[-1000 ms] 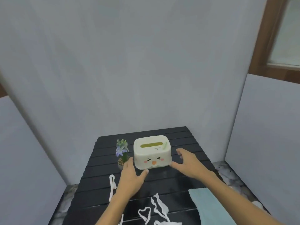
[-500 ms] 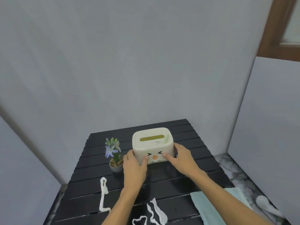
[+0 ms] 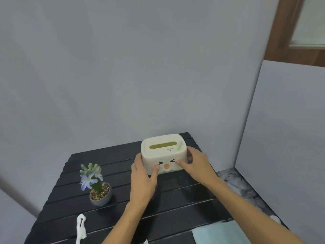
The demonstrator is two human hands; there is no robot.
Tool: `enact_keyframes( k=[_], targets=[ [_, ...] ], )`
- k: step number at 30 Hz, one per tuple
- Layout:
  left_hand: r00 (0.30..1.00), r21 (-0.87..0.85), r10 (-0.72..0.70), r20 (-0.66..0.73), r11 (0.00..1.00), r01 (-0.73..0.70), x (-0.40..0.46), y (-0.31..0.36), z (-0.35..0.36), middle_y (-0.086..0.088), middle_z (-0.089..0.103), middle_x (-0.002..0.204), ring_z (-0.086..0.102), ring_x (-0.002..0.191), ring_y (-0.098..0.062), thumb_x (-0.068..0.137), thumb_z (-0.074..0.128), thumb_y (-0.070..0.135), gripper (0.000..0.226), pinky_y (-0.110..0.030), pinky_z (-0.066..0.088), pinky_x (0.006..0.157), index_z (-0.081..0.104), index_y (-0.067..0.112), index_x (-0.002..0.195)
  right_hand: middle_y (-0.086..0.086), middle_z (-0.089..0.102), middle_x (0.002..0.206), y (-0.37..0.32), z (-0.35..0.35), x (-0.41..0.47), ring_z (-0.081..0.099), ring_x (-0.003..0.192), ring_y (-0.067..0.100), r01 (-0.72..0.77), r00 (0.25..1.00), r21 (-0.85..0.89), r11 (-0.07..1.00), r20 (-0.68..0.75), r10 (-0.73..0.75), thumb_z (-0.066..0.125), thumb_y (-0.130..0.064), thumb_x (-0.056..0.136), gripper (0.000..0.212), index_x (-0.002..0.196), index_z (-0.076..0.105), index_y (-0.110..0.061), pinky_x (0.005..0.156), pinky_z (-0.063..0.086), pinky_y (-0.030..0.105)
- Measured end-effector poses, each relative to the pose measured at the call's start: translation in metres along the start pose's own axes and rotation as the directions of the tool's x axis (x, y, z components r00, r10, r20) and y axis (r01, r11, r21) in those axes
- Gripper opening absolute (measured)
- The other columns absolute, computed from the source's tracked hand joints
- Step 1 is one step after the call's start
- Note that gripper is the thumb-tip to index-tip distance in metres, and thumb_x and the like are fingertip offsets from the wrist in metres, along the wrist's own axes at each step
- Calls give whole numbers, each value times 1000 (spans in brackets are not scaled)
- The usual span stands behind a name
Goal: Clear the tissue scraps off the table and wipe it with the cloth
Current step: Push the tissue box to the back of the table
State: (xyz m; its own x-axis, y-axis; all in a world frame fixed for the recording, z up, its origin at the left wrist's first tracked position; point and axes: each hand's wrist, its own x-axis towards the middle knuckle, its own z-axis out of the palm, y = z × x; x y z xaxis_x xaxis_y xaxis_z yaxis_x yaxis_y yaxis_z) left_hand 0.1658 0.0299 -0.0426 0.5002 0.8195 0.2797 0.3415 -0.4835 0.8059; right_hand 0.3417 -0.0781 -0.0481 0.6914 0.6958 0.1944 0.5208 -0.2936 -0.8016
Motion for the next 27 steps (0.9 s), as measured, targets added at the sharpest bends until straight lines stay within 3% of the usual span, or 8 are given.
enact_keyframes(
  k=[5,8,12,22,27],
  targets=[
    [999,11,44,26,999,-45,22,4,19,-2,47,134,49,117,-14,89,64,42,72,-38,49,97,23,30,146,-13,62,113,18,-8,25,62,100,11,63,998,-47,997,-18,-64,70,-51,75,53,122,50,-37,82,58,38],
    [998,14,59,39,998,-59,34,8,29,-5,47,131,50,112,-15,89,65,39,71,-38,50,96,23,31,146,-13,61,119,25,-13,39,60,105,13,86,996,-63,994,-22,-87,70,-47,77,57,128,45,-40,87,57,41],
    [996,24,79,47,996,-81,49,13,43,-5,46,133,41,105,-6,91,63,36,68,-26,40,89,23,28,145,-11,58,126,32,-16,57,58,110,14,114,992,-91,989,-42,-118,71,-41,81,58,131,42,-37,92,54,44],
    [991,34,122,56,992,-124,86,16,75,-6,49,129,39,107,-8,90,64,34,64,-15,36,74,26,25,141,-9,60,122,47,-27,93,61,105,18,110,990,-61,992,-84,-114,72,-35,83,56,133,46,-32,86,56,37],
    [992,36,121,39,992,-123,97,12,84,-7,49,132,40,109,-10,91,63,36,66,-26,40,86,24,26,143,-11,57,118,49,-28,100,61,101,16,106,989,-31,994,-96,-109,73,-33,84,57,134,45,-31,81,56,28]
  ],
)
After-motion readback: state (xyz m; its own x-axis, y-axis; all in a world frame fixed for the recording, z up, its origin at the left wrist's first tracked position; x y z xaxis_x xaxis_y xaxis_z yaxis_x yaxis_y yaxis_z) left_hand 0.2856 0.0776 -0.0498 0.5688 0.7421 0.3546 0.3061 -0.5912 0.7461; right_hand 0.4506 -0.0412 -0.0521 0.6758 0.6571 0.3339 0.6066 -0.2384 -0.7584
